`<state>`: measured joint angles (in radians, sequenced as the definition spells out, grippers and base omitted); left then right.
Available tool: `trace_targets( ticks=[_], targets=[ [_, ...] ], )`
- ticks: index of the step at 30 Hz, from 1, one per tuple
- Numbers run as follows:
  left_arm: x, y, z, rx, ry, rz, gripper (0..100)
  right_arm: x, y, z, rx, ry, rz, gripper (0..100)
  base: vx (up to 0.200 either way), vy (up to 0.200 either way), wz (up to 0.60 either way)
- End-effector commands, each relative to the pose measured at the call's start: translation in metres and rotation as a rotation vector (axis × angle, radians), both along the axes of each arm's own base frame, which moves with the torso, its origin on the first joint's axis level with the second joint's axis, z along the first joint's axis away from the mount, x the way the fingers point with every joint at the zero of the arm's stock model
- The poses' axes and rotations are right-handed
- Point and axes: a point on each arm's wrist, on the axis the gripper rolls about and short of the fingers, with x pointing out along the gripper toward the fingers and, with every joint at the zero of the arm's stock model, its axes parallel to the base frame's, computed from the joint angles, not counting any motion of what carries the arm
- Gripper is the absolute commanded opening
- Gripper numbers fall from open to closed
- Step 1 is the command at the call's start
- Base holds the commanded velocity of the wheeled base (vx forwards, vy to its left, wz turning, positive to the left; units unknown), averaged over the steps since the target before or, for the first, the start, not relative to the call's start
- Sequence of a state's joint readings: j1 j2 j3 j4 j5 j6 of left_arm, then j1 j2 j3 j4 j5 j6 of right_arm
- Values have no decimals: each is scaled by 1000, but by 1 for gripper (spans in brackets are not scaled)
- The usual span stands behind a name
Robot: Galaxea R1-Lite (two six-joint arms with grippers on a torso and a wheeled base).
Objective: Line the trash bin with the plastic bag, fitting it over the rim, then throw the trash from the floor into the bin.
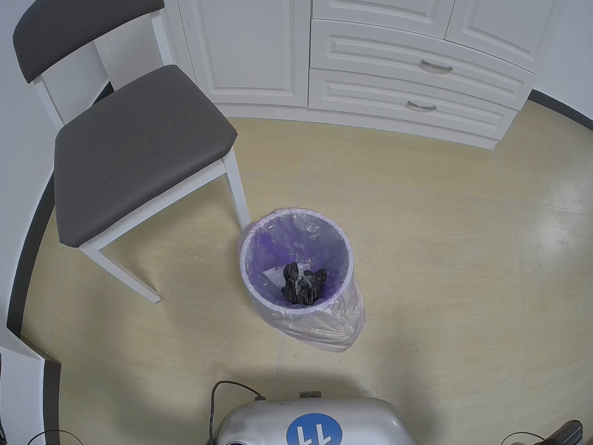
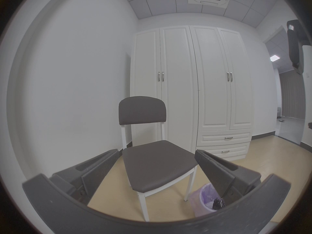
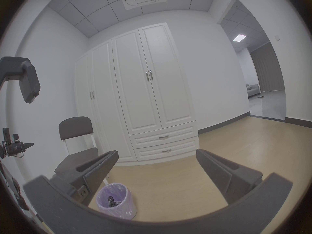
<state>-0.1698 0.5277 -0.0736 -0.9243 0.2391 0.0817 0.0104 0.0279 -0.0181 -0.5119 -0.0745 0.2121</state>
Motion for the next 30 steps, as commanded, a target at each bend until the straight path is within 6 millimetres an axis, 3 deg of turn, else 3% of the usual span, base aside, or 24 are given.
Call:
trace_targets(
  ticks=[1, 20, 30],
  targets=[
    [-10, 2, -3, -6, -31, 9, 100, -1, 0, -6, 2, -10, -9, 100, 0, 0, 0],
    [-48, 6, -40, -46, -25, 73, 100, -2, -1, -6, 28, -12, -52, 100, 0, 0, 0],
    [-56, 5, -46, -46, -49, 106, 100, -2, -1, -6, 21, -11, -58, 100, 0, 0, 0]
  ],
)
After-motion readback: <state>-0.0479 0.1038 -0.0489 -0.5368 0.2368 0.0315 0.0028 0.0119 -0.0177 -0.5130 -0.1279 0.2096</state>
